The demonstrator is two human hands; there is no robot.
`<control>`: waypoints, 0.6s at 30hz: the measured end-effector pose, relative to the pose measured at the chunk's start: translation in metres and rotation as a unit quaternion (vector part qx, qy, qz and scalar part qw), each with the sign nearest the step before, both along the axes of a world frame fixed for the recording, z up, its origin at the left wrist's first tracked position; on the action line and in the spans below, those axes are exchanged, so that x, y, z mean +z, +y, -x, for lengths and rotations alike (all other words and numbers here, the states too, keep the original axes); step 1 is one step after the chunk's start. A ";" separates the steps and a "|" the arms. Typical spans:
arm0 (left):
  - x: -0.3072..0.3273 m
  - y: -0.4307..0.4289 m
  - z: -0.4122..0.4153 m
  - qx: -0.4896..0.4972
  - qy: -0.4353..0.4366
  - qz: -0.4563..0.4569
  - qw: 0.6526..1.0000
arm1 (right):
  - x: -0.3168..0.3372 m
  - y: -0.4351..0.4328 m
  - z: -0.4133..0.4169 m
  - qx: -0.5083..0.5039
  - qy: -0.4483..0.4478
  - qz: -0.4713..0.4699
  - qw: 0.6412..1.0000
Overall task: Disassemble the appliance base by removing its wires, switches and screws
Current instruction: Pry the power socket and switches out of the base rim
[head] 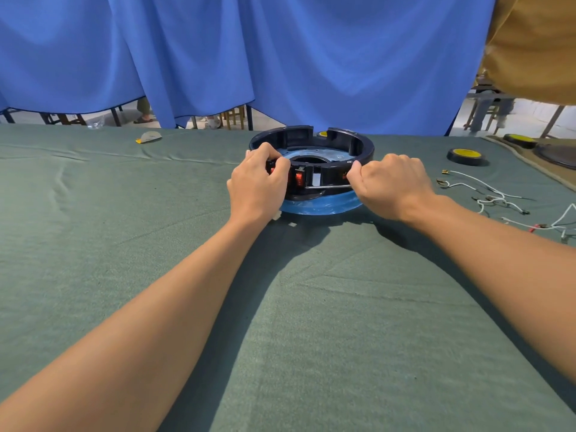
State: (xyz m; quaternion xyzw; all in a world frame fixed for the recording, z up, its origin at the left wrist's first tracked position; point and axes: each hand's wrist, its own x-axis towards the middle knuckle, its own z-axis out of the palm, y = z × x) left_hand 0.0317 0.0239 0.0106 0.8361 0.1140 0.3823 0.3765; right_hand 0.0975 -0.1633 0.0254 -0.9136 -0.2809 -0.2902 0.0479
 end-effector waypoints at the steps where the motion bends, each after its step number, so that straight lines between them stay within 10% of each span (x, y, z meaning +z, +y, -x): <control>1: 0.000 0.001 0.000 0.004 0.001 -0.005 1.000 | 0.000 0.000 -0.002 0.005 0.009 -0.005 1.000; 18: -0.005 0.028 0.002 -0.107 -0.006 -0.138 0.985 | -0.021 -0.005 0.032 -0.111 0.150 -0.154 0.970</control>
